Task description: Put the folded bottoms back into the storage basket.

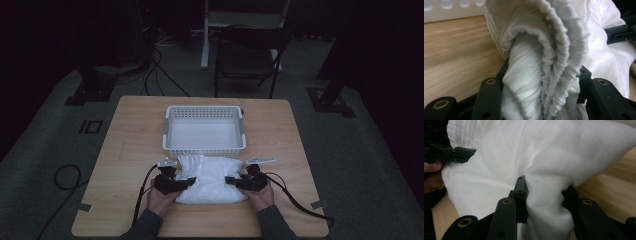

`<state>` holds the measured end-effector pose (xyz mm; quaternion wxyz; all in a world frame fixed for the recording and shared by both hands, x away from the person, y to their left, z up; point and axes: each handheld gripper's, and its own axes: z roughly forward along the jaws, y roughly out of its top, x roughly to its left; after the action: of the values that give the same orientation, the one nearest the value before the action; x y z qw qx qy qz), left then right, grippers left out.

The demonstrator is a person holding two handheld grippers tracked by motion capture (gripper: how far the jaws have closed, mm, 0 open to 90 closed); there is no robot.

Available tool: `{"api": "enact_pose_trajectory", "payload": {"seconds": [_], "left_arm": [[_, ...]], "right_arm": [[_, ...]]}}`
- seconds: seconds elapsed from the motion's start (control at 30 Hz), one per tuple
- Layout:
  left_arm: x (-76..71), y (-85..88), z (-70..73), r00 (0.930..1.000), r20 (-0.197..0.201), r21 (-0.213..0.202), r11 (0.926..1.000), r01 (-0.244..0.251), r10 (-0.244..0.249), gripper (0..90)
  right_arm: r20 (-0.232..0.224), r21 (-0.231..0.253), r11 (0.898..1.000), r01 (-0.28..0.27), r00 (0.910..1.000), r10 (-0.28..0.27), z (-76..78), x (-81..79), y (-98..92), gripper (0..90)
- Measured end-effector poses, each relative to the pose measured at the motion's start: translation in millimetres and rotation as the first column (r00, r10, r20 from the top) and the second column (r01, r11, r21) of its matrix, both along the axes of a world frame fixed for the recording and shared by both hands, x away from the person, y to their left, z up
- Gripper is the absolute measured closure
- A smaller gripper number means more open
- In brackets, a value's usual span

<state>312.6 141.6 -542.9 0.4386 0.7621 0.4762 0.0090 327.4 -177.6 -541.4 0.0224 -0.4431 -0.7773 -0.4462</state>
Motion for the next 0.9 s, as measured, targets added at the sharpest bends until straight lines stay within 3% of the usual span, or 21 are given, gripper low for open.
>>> {"api": "enact_pose_trajectory", "payload": {"seconds": [0.13,0.9], "left_arm": [[-3.5,-1.4,3.5,0.9996,0.028,0.023,0.9997,-0.007,0.006,51.0],[-11.7,-0.2,18.2,0.9983,0.056,0.037,0.9992,-0.018,0.016,52.2]], "right_arm": [[0.042,-0.025,1.000,-0.003,0.9991,0.005,4.2,-3.3,3.5,66.7],[0.071,-0.026,0.999,-0.018,0.9973,0.020,13.7,-9.6,4.2,67.1]]}}
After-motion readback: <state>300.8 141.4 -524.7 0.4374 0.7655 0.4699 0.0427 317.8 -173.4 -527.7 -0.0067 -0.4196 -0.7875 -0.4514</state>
